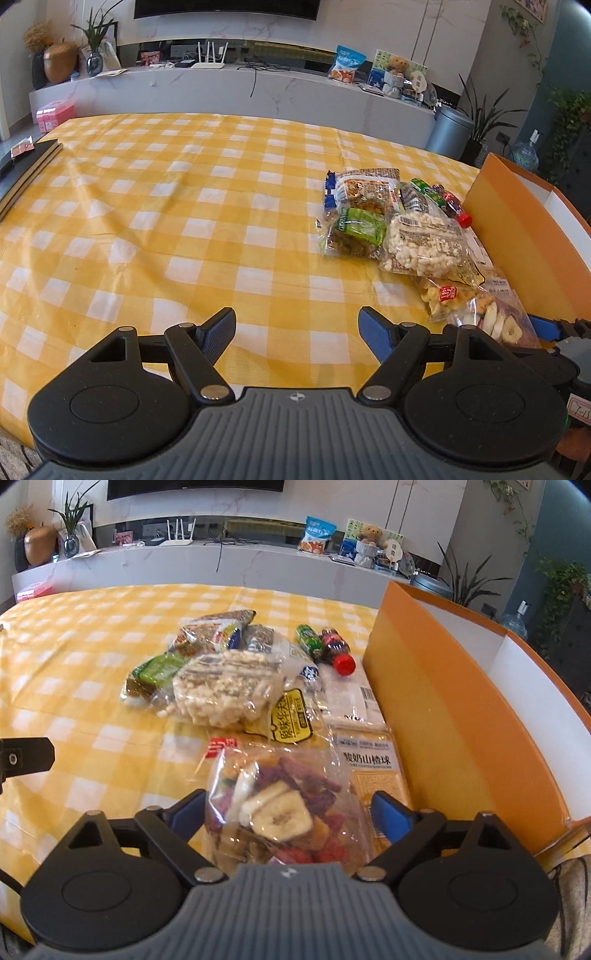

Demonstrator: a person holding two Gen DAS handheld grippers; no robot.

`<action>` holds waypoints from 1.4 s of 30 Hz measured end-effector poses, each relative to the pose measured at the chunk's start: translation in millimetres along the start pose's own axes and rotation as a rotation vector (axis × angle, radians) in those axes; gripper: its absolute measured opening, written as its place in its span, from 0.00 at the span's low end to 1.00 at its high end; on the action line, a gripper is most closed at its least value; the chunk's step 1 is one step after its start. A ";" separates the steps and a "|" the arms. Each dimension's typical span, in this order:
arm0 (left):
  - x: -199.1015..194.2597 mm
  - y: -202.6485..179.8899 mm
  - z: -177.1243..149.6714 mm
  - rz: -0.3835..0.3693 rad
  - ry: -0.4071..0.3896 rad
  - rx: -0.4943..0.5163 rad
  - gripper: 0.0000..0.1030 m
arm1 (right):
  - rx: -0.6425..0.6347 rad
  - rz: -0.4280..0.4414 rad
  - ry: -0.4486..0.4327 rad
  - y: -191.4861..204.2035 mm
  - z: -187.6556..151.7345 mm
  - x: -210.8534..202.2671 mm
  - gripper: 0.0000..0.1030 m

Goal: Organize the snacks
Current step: 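Grasp the dried fruit bag with the right gripper while the left gripper grasps the white bean bag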

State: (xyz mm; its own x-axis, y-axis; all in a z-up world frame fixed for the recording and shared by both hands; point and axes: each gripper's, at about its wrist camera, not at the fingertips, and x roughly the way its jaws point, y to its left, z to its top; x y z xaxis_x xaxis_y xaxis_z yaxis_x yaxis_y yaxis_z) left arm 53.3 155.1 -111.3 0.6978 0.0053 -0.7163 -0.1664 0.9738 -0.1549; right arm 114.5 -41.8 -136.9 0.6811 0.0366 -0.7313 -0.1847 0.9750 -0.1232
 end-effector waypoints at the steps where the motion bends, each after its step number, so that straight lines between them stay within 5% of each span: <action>1: -0.5 -1.1 -0.6 0.001 -0.002 0.005 0.86 | 0.003 0.003 -0.003 -0.3 -0.6 -0.8 0.84; 5: -4.6 -5.3 -1.8 0.002 -0.018 0.023 0.86 | -0.016 0.006 -0.036 2.0 -3.0 -7.0 0.70; 10: -11.6 -9.9 -1.4 0.002 -0.041 0.039 0.86 | -0.014 0.013 -0.045 0.2 -6.3 -13.2 0.67; 23: -18.5 -40.5 8.2 0.025 -0.079 0.100 0.87 | 0.196 0.116 -0.073 -40.3 -17.7 -33.1 0.67; 42: 49.1 -120.8 64.9 -0.016 0.050 0.240 0.90 | 0.319 0.178 -0.033 -60.5 -26.5 -18.6 0.68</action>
State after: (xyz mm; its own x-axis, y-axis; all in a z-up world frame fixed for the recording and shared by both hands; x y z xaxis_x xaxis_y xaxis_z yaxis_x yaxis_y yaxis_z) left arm 153.0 52.5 -83.6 0.6625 -0.0158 -0.7489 0.0185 0.9998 -0.0047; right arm 94.3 -107.3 -133.6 0.6813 0.2142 -0.7000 -0.0758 0.9717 0.2236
